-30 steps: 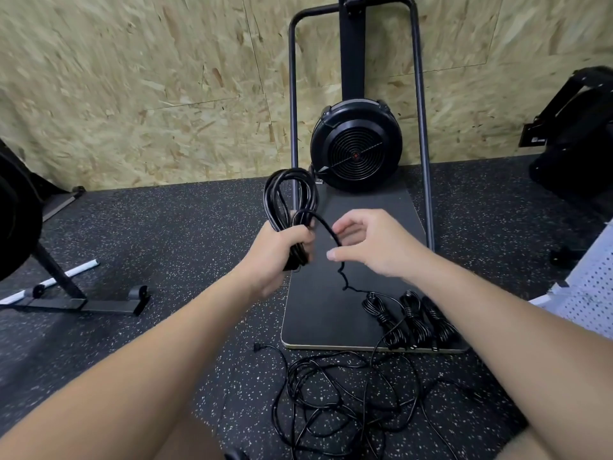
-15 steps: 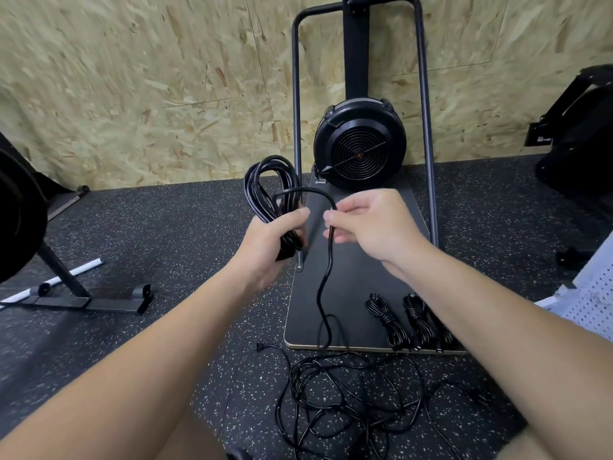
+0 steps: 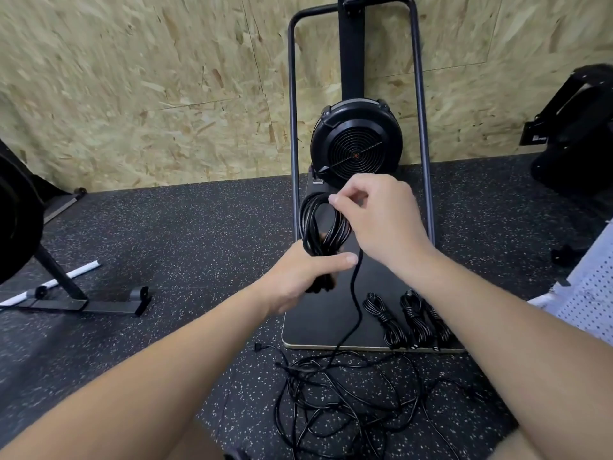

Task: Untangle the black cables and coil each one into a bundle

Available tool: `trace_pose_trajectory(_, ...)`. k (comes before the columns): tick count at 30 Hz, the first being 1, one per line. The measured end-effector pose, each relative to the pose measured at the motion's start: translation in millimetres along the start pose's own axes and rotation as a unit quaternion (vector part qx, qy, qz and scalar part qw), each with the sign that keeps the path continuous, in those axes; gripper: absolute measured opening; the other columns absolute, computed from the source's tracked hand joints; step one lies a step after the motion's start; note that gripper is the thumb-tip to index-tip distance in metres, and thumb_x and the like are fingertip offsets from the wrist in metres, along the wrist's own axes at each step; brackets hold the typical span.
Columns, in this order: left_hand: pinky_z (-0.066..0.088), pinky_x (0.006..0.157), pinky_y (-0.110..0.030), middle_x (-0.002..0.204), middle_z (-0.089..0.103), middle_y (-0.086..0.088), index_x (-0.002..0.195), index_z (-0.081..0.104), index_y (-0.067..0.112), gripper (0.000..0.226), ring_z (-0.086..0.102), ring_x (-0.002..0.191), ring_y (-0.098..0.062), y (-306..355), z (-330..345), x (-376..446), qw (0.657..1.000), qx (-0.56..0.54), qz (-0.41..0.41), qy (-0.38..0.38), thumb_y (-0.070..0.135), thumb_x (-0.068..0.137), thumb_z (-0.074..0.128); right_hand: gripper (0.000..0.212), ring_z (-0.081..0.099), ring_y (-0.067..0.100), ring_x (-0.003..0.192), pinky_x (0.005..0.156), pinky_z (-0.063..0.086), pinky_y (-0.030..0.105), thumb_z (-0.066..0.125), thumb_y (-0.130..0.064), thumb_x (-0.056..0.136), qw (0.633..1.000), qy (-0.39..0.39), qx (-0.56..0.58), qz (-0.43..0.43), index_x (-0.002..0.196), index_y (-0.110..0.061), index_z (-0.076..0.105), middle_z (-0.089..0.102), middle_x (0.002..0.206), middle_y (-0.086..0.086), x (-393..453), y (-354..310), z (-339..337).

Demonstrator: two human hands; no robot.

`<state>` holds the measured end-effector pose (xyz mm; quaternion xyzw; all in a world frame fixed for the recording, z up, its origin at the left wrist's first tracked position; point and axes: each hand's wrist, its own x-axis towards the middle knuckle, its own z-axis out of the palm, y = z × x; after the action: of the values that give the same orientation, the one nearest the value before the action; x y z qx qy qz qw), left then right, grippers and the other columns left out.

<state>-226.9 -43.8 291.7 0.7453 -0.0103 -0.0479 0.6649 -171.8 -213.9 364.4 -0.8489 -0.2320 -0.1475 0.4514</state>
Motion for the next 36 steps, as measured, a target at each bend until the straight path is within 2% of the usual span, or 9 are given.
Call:
trace_pose_trajectory(5, 0.041, 0.075, -0.042, 0.104, 0.065, -0.015, 0.123, 0.064, -0.005, 0.047, 0.054, 0.09, -0.026, 7, 2, 0, 1.0, -0.014, 0.028, -0.005, 0.022, 0.092, 0.087, 0.019, 0.075, 0.019, 0.056, 0.058, 0.066, 0.043, 0.069, -0.029, 0.108, 0.981, -0.049, 0.152, 0.11, 0.097, -0.014, 0.071, 0.076, 0.068, 0.004, 1, -6, 3)
trace_pose_trajectory(11, 0.053, 0.091, -0.05, 0.094, 0.071, -0.014, 0.107, 0.069, 0.005, 0.026, 0.071, 0.093, -0.028, 10, -3, 0, 0.999, -0.027, -0.005, -0.017, 0.02, 0.092, 0.084, 0.021, 0.076, 0.023, 0.062, 0.068, 0.063, 0.034, 0.068, -0.017, 0.109, 0.908, -0.032, 0.341, 0.242, 0.11, 0.004, 0.067, 0.077, 0.071, 0.01, 11, 4, 4)
trace_pose_trajectory(14, 0.058, 0.099, -0.067, 0.085, 0.06, -0.016, 0.105, 0.063, 0.003, 0.009, 0.066, 0.076, -0.029, 8, -1, -2, 0.994, -0.102, -0.016, -0.048, 0.003, 0.102, 0.07, 0.021, 0.077, 0.025, 0.063, 0.069, 0.066, 0.039, 0.073, -0.016, 0.106, 0.922, -0.026, 0.322, 0.215, 0.105, 0.004, 0.069, 0.077, 0.069, 0.01, 10, 6, 6)
trace_pose_trajectory(21, 0.059, 0.077, -0.044, 0.078, 0.046, -0.005, 0.1, 0.059, 0.012, 0.013, 0.048, 0.067, -0.02, 9, -1, 0, 0.987, -0.155, 0.035, 0.037, 0.014, 0.105, 0.07, 0.011, 0.083, 0.021, 0.09, 0.089, 0.068, 0.039, 0.069, -0.005, 0.104, 0.934, -0.041, 0.324, 0.144, 0.112, -0.008, 0.076, 0.077, 0.111, 0.012, 15, 16, -2)
trace_pose_trajectory(24, 0.058, 0.077, -0.04, 0.077, 0.044, -0.004, 0.09, 0.059, 0.017, 0.02, 0.047, 0.067, -0.018, 12, -9, 3, 0.98, -0.182, 0.049, 0.07, 0.019, 0.108, 0.07, 0.038, 0.079, 0.018, 0.109, 0.101, 0.063, 0.035, 0.061, 0.013, 0.095, 0.942, -0.179, 0.23, 0.165, 0.124, -0.009, 0.072, 0.079, 0.116, 0.007, 9, 29, 8)
trace_pose_trajectory(27, 0.054, 0.079, -0.04, 0.077, 0.042, -0.004, 0.09, 0.055, 0.016, 0.023, 0.047, 0.067, -0.017, 16, -14, 4, 0.972, -0.204, 0.066, 0.098, 0.019, 0.108, 0.068, 0.047, 0.073, 0.013, 0.112, 0.087, 0.053, 0.019, 0.073, 0.011, 0.09, 0.864, -0.446, 0.163, 0.165, 0.133, -0.007, 0.065, 0.081, 0.121, 0.009, -9, 36, 13)
trace_pose_trajectory(29, 0.056, 0.083, -0.041, 0.077, 0.05, -0.004, 0.091, 0.06, 0.014, 0.019, 0.055, 0.068, -0.018, 18, -18, 5, 0.966, -0.216, 0.063, 0.13, 0.017, 0.108, 0.069, 0.051, 0.074, 0.015, 0.102, 0.085, 0.052, 0.022, 0.082, 0.002, 0.091, 0.832, -0.512, 0.127, 0.172, 0.136, -0.006, 0.059, 0.081, 0.12, 0.014, -18, 40, 18)
trace_pose_trajectory(32, 0.058, 0.079, -0.038, 0.085, 0.062, -0.007, 0.097, 0.068, 0.007, 0.01, 0.063, 0.074, -0.021, 21, -31, 7, 0.946, -0.258, 0.051, 0.188, 0.013, 0.105, 0.072, 0.035, 0.074, 0.023, 0.075, 0.071, 0.061, 0.03, 0.081, 0.004, 0.092, 0.881, -0.407, 0.137, 0.197, 0.122, 0.004, 0.064, 0.079, 0.099, 0.029, -16, 43, 21)
trace_pose_trajectory(36, 0.056, 0.07, -0.034, 0.081, 0.059, -0.006, 0.097, 0.065, 0.006, 0.011, 0.054, 0.065, -0.016, 25, -46, 5, 0.926, -0.287, 0.026, 0.243, 0.01, 0.103, 0.073, 0.02, 0.061, 0.016, 0.059, 0.063, 0.057, 0.027, 0.085, -0.021, 0.096, 0.941, -0.292, 0.085, 0.151, 0.093, -0.002, 0.079, 0.073, 0.072, 0.011, -4, 35, 7)
